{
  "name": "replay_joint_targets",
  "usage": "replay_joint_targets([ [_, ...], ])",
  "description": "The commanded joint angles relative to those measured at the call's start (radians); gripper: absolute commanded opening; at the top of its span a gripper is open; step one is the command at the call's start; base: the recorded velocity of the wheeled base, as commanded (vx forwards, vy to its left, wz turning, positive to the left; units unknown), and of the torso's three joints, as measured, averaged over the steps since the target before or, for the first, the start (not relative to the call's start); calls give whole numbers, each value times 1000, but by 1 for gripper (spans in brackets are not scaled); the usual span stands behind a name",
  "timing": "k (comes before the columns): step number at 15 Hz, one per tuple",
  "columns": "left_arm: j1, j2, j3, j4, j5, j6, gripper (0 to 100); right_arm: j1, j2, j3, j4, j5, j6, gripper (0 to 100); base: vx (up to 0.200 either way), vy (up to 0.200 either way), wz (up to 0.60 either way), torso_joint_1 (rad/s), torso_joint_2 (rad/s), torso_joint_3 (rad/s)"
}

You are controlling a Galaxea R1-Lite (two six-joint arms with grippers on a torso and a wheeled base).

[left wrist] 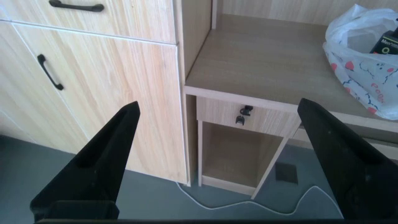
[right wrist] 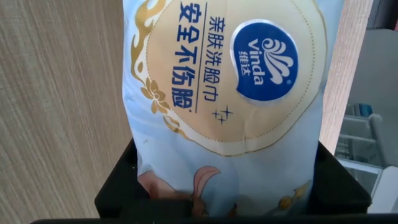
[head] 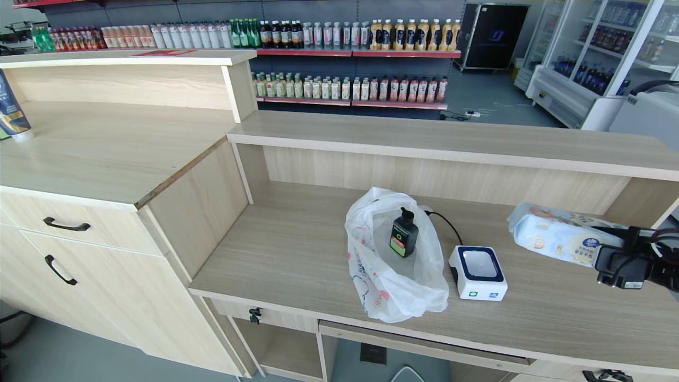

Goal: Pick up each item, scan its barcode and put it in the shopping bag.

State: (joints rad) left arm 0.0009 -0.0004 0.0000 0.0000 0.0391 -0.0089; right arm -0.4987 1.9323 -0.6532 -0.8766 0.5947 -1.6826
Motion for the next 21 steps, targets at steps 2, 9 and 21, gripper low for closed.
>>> replay_joint_targets([
  [2, 1, 0, 0, 0, 1, 0, 100, 9, 13, 4, -1, 1, -25, 0, 0, 0, 0, 0, 0, 0],
  [9, 1, 0, 0, 0, 1, 0, 100, 77, 62, 14, -93, -1, -65, 0, 0, 0, 0, 0, 0, 0],
  [21, 1, 0, 0, 0, -1, 0, 100, 161, 139, 18, -222, -1, -55, 0, 0, 0, 0, 0, 0, 0],
])
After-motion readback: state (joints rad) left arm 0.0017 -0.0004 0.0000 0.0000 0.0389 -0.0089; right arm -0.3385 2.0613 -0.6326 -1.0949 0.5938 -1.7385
